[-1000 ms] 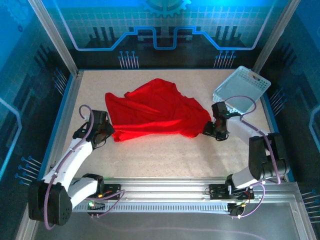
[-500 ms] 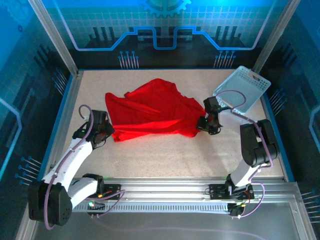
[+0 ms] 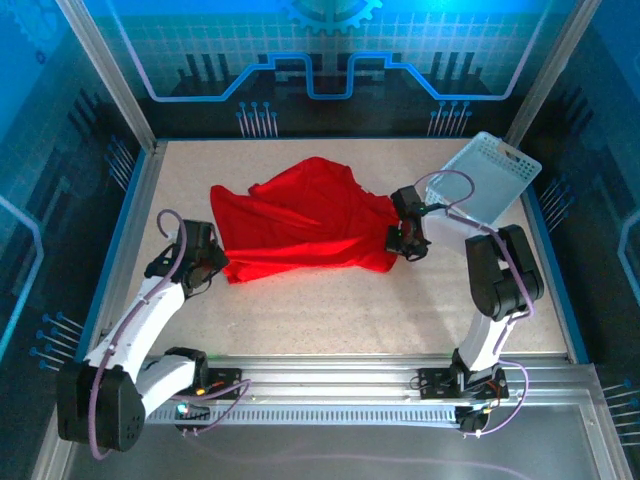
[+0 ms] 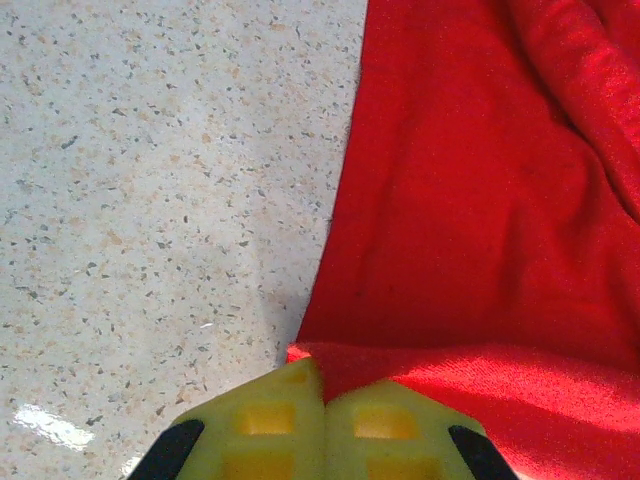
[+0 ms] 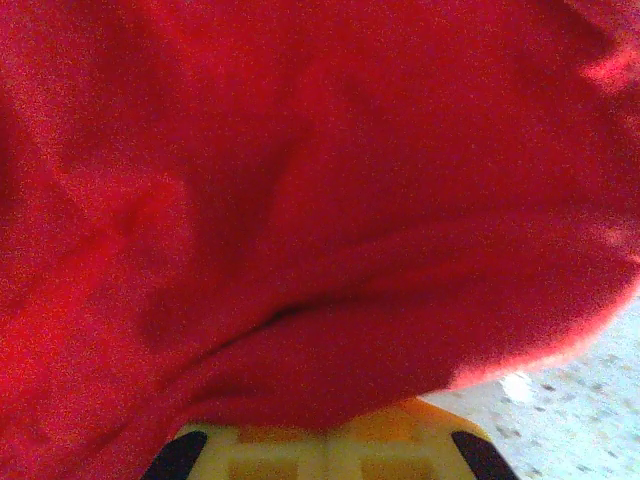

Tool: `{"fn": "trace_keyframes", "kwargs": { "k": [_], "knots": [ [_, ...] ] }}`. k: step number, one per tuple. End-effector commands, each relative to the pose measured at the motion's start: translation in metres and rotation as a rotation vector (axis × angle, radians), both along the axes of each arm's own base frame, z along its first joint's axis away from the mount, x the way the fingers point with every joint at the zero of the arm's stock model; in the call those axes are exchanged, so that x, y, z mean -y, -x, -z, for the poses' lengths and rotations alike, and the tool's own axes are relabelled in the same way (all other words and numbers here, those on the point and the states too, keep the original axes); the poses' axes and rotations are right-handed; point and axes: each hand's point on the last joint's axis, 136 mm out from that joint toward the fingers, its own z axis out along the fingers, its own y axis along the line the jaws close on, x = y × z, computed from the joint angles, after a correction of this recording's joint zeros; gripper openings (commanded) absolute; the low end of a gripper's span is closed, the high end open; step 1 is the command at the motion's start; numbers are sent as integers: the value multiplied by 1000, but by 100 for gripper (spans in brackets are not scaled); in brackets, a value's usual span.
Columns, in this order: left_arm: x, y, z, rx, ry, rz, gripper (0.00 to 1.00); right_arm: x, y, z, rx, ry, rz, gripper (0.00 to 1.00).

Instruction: Fold the inside-out t-shirt

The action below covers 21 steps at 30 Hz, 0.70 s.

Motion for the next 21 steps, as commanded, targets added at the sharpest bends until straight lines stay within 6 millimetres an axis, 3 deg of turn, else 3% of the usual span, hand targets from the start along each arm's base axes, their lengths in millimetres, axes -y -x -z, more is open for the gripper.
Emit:
{"fn": "trace_keyframes", "kwargs": {
  "k": [1, 7, 10, 12, 15, 21],
  "knots": [
    [-9, -5, -16, 22, -30, -3, 0, 16, 2, -43, 70, 83, 9, 0],
    [-31, -7, -58, 135, -43, -90, 0, 49, 28, -120, 182, 200, 24, 0],
    [-35, -9, -73, 205, -35, -112, 0, 45, 43, -138, 211, 157, -1, 0],
    [-29, -16, -68, 197, -8, -95, 0, 32, 47, -140, 216, 111, -35, 0],
    [-22, -29, -44, 103, 25, -67, 0, 10, 37, -130, 195, 73, -79, 0],
    [-27, -50, 2, -92, 4, -75, 0, -28, -19, -103, 119, 15, -132, 0]
  ]
}}
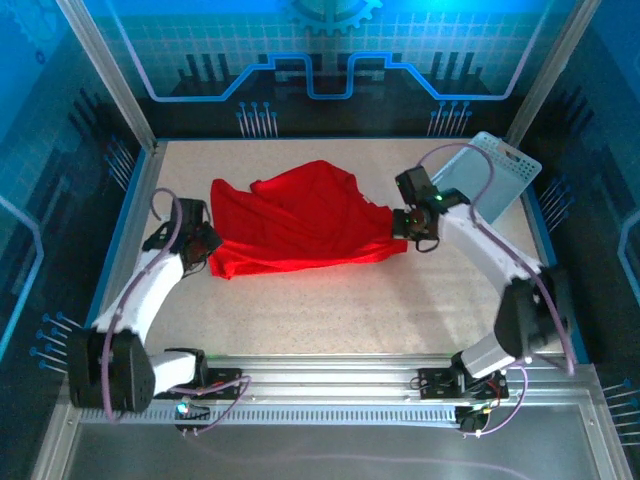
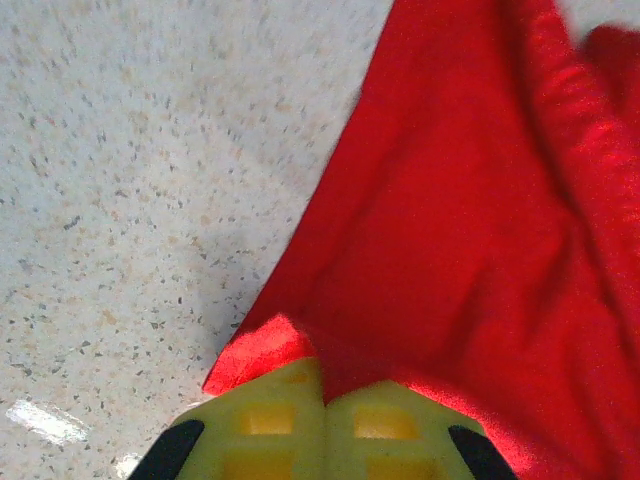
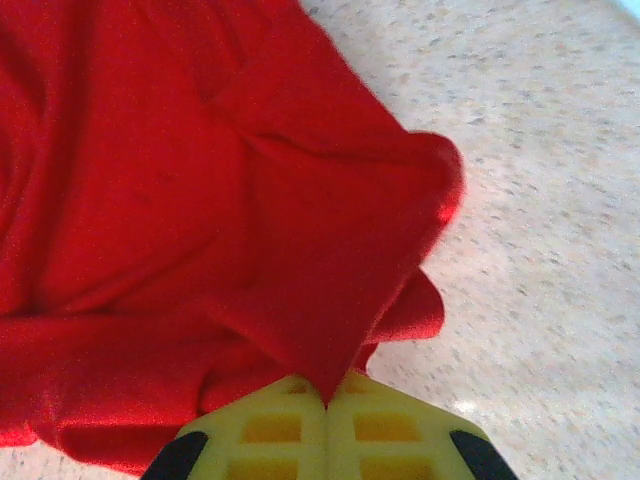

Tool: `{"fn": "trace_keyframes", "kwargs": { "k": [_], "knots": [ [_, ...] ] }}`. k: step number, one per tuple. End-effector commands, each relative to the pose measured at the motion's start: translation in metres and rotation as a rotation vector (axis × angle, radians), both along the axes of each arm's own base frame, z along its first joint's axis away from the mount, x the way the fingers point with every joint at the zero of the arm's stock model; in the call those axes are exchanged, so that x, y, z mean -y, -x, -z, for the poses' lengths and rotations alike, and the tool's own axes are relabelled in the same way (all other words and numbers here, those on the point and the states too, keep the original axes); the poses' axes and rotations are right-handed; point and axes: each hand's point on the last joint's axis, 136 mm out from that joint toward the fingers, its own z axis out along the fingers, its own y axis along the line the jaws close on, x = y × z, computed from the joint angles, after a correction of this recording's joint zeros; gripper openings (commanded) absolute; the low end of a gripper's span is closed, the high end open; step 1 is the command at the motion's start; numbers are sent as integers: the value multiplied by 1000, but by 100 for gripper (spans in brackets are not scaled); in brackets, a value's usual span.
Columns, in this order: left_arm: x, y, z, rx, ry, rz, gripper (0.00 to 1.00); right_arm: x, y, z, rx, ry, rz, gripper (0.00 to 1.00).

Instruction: Fold the inside-out t-shirt

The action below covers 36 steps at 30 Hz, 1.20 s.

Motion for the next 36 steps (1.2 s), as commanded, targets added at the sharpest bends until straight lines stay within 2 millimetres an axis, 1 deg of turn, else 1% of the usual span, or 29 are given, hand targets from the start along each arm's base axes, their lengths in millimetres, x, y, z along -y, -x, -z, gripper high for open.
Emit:
{"fn": "trace_keyframes", "kwargs": {
  "k": [1, 4, 6, 7, 8, 10, 13, 15, 17, 19, 20, 23, 27, 31, 33, 36],
  "knots": [
    [-9, -11, 6, -50, -4, -27, 0, -23, -34, 3, -12, -30, -38, 2],
    [-16, -16, 20, -75, 27, -71, 0, -31, -55, 15, -47, -24, -41, 8],
    [-14, -19, 25, -85, 52, -70, 0, -34, -60, 21, -54, -37, -46, 26],
    [-13, -20, 26, -86, 61, -66, 0, -32, -60, 24, -57, -40, -39, 33],
    [-11, -21, 27, -84, 69, -60, 0, -30, -61, 26, -55, -45, -34, 38],
    [-10, -20, 28, -83, 75, -54, 0, -23, -61, 29, -53, -82, -29, 42],
    [-10, -19, 27, -81, 71, -48, 0, -16, -60, 27, -39, -139, -27, 43],
    [-9, -17, 28, -78, 73, -45, 0, -15, -60, 26, -35, -156, -39, 44],
    [-8, -16, 28, -75, 80, -43, 0, -18, -63, 27, -40, -160, -47, 44],
    [-6, -15, 29, -73, 88, -40, 0, -28, -67, 28, -45, -173, -77, 45],
    [-6, -15, 30, -73, 90, -42, 0, -29, -70, 30, -45, -167, -78, 45],
    [-5, -14, 30, -73, 92, -38, 0, -34, -80, 38, -48, -175, -71, 46],
    [-5, -13, 30, -74, 94, -35, 0, -34, -93, 53, -72, -157, -67, 45],
    [-4, -11, 30, -76, 97, -34, 0, -33, -102, 63, -81, -137, -71, 43],
    [-4, -12, 30, -75, 100, -33, 0, -34, -105, 66, -86, -138, -77, 41],
    [-3, -12, 30, -75, 102, -33, 0, -39, -103, 68, -97, -151, -87, 29]
  ]
}}
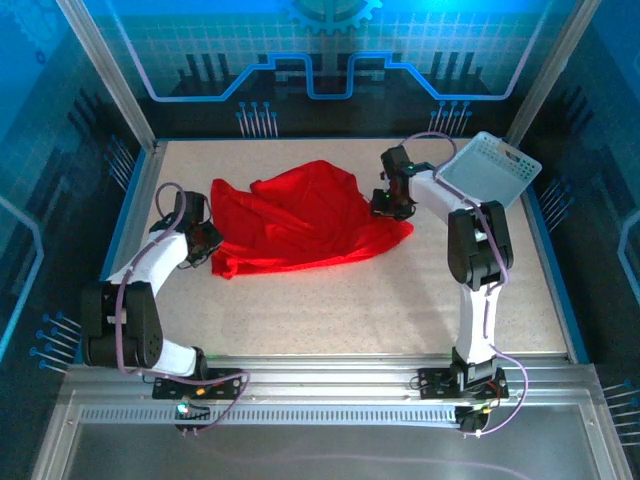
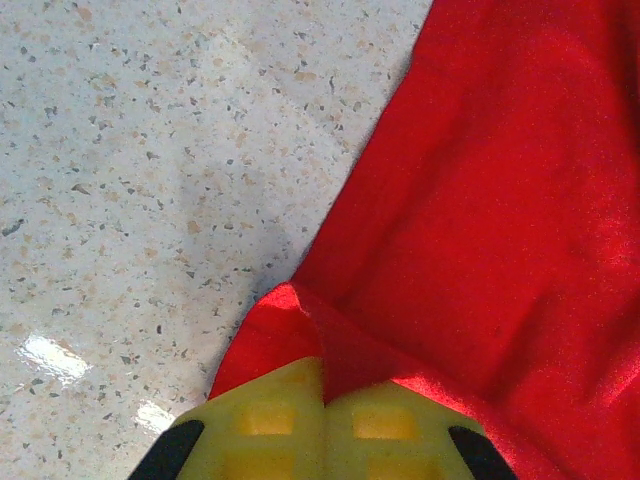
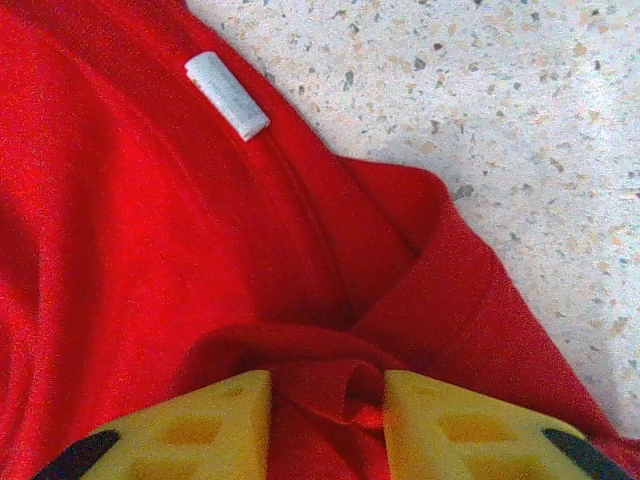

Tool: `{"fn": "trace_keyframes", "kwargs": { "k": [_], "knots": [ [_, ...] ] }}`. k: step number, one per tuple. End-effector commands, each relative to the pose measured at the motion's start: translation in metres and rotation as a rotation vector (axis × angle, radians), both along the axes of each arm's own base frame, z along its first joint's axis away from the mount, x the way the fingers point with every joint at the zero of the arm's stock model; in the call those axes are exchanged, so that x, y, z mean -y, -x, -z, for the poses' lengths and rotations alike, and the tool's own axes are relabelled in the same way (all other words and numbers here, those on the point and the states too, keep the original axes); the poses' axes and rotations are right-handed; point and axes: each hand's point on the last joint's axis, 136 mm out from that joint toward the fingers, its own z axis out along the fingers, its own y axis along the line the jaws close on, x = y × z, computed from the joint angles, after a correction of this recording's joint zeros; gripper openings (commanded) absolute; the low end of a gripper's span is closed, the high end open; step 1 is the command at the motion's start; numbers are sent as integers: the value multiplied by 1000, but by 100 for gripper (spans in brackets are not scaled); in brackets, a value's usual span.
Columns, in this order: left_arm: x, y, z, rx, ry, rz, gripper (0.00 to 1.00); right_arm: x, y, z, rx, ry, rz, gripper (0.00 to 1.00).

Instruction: Fold the inside-out t-shirt

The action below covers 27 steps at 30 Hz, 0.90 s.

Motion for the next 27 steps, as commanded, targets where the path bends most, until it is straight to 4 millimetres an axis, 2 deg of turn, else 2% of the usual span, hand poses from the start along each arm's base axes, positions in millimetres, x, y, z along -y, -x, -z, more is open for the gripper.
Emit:
{"fn": "trace_keyframes", "kwargs": {
  "k": [1, 6, 9, 11, 15, 17, 23, 27],
  "knots": [
    [1, 2, -3, 13, 23, -12, 0, -5, -1, -6, 2, -9, -21, 24],
    [0, 3, -3, 11, 17, -14, 0, 11, 1, -22, 37, 37, 20, 1],
    [-2, 3, -6, 13, 4, -16, 0, 26, 6, -47, 86, 72, 45, 0],
    [-5, 4, -9, 20, -10, -23, 0, 35, 13, -71, 133, 88, 61, 0],
    [-8, 3, -18, 56, -23, -37, 0, 52, 38, -108, 206, 113, 98, 0],
    [-8, 3, -23, 81, -22, -40, 0, 58, 51, -117, 226, 116, 109, 0],
    [-12, 4, -28, 97, -38, -50, 0, 65, 88, -101, 178, 81, 151, 0],
    [-12, 7, -25, 91, -37, -47, 0, 73, 116, -73, 129, 71, 216, 0]
  ]
}}
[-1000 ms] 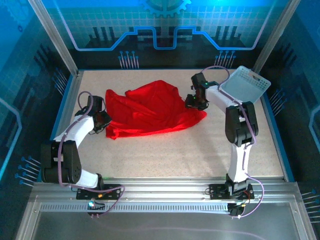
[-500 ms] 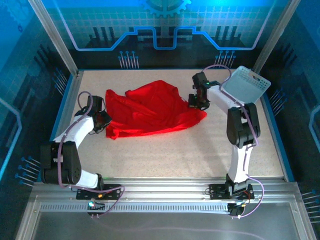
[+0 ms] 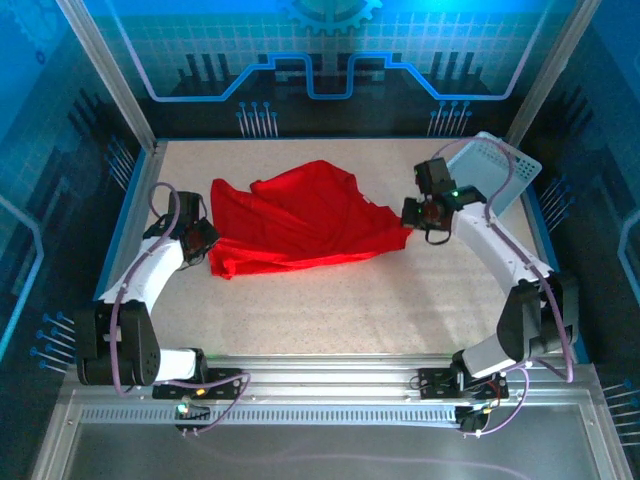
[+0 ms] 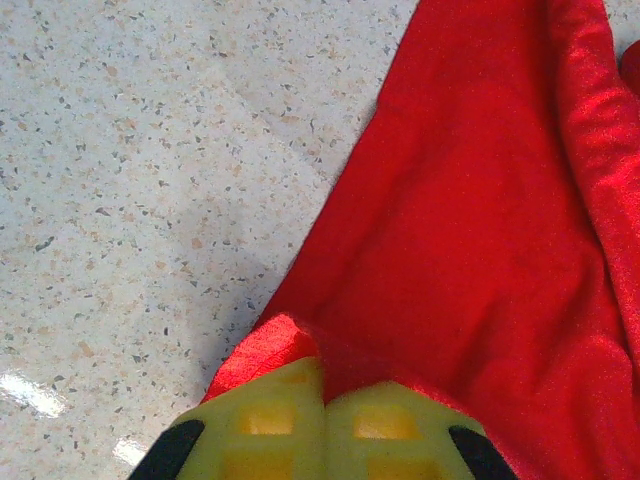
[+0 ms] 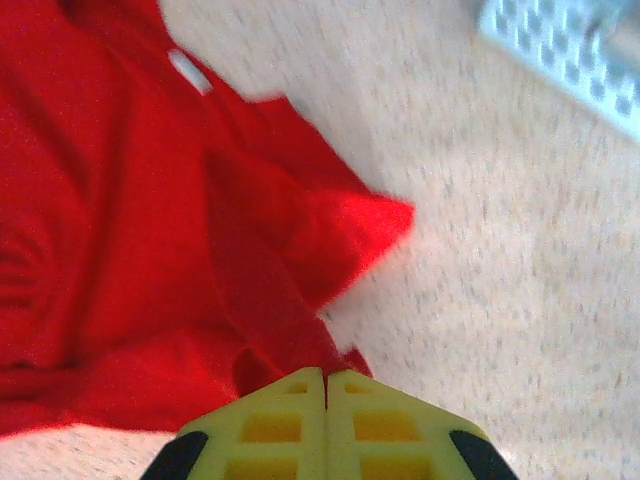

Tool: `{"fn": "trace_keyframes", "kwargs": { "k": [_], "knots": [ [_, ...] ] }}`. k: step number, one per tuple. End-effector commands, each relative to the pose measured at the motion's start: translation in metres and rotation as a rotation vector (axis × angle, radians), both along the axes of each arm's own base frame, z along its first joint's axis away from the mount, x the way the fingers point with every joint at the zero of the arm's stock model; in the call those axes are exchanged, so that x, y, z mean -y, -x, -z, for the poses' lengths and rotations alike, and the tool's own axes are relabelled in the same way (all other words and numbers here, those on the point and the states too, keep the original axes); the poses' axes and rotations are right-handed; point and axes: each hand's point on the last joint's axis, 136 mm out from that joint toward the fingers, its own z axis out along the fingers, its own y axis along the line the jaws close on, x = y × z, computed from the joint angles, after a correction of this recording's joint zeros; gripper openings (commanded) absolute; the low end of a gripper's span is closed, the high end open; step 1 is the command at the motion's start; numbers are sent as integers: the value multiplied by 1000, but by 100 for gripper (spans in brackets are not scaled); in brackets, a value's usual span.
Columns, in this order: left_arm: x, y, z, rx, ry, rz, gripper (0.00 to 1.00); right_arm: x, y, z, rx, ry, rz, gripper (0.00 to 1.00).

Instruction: Fold the inside-out t-shirt

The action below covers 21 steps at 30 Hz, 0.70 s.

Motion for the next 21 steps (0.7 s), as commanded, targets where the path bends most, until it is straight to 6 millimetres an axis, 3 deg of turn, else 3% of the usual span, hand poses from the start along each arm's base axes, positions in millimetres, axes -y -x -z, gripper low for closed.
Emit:
{"fn": "trace_keyframes", "kwargs": {
  "k": [1, 6, 9, 10, 17, 21],
  "knots": [
    [-8, 8, 2, 2, -12, -39, 0, 13, 25, 23, -50, -17, 100, 0],
    [-13, 20, 12, -5, -13, -82, 0, 42, 66, 54, -95, 43, 238, 0],
    [-12, 19, 12, 6, -6, -77, 0, 46, 83, 74, -112, 33, 226, 14],
    [-12, 18, 13, 3, -2, -73, 0, 45, 83, 76, -117, 27, 214, 23],
    [-9, 15, 12, 6, 11, -63, 0, 31, 49, 48, -23, -15, 105, 54],
    [-9, 16, 12, 2, 8, -63, 0, 24, 35, 61, -77, -42, 58, 58]
  ]
}}
